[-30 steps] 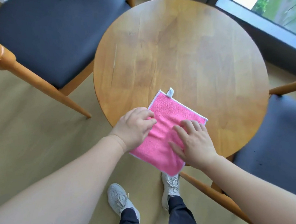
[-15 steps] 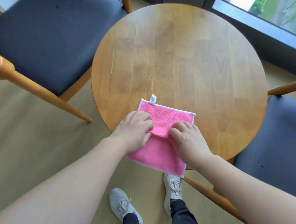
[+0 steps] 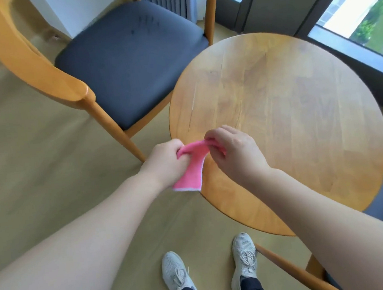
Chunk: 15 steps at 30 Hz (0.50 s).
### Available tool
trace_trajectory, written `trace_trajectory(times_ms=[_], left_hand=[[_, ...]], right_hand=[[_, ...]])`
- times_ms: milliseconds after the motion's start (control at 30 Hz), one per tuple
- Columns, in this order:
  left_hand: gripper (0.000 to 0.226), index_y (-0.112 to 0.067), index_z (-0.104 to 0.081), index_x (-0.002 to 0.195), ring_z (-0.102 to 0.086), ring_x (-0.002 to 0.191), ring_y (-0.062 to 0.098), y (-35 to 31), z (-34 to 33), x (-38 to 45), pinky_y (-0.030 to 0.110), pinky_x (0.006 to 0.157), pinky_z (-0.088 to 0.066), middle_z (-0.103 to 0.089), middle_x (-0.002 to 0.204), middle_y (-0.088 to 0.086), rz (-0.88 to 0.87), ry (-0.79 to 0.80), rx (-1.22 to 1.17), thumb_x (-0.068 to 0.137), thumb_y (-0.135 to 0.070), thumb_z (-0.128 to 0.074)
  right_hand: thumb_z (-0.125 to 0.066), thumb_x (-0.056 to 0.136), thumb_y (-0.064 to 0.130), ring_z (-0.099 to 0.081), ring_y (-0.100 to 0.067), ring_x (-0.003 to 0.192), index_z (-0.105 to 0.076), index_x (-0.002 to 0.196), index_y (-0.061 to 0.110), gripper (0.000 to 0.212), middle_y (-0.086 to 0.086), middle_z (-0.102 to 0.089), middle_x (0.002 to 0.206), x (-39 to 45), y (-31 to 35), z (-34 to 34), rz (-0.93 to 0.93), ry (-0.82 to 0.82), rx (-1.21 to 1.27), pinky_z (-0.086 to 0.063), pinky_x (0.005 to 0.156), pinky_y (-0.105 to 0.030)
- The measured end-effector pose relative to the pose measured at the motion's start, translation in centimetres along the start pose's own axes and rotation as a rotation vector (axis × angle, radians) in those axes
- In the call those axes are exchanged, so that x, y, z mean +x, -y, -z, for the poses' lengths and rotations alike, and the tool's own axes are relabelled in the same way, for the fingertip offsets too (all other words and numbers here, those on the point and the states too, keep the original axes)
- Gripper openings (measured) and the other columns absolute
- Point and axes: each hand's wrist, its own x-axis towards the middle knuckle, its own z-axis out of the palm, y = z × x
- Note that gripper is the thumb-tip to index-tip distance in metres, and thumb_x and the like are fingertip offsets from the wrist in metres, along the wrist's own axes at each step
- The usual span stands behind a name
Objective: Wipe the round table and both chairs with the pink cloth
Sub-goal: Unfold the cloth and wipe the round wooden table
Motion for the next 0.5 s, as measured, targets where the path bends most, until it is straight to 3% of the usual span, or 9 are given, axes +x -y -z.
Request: trace_trajectory(times_ms=[133,333,400,500], left_hand=[[0.019,-0.024,-0.059,0.084,-0.063,0.079,0.019,0.2,1.6,0.3,0.029,0.052,-0.055,-0.064,0.086,0.003,0.24,-0.045,-0.485,0.084,-0.016,-0.042],[0.043,-0.013,-0.071,0.096,-0.066,0.088,0.025,1.5,3.1,0.3,0.036,0.068,-0.054,-0.07,0.092,0.01,0.311,0.034,-0.966,0.078,-0.047,-0.053],[0.042,-0.018,-0.071,0.097,-0.068,0.093,0.022,2.3,3.3,0.6,0.038,0.076,-0.057,-0.072,0.098,0.005,0.338,0.004,-0.969,0.075,-0.052,-0.063],[0.013,-0.022,-0.068,0.087,-0.068,0.092,0.023,2.8,3.1,0.9,0.04,0.075,-0.06,-0.071,0.097,0.005,0.382,-0.117,-0.773,0.084,-0.033,-0.06]], right_hand=[[-0.064,0.083,-0.002,-0.059,-0.028,0.07,-0.067,0.093,0.001,0.011,-0.01,-0.064,0.085,0.2,2.5,-1.4,0.078,0.109,0.047,-0.051,0.058,-0.043],[-0.054,0.084,-0.007,-0.06,-0.034,0.081,-0.063,0.11,0.0,0.028,-0.011,-0.064,0.098,0.9,4.0,-3.5,0.122,0.254,0.109,-0.05,0.068,-0.047],[-0.053,0.08,-0.01,-0.06,-0.034,0.082,-0.062,0.111,-0.001,0.033,-0.01,-0.065,0.1,1.3,4.0,-3.8,0.15,0.272,0.121,-0.051,0.067,-0.047],[-0.053,0.078,-0.01,-0.062,-0.036,0.09,-0.063,0.11,-0.002,0.035,-0.013,-0.067,0.107,1.5,4.1,-4.1,0.209,0.327,0.075,-0.053,0.068,-0.046]])
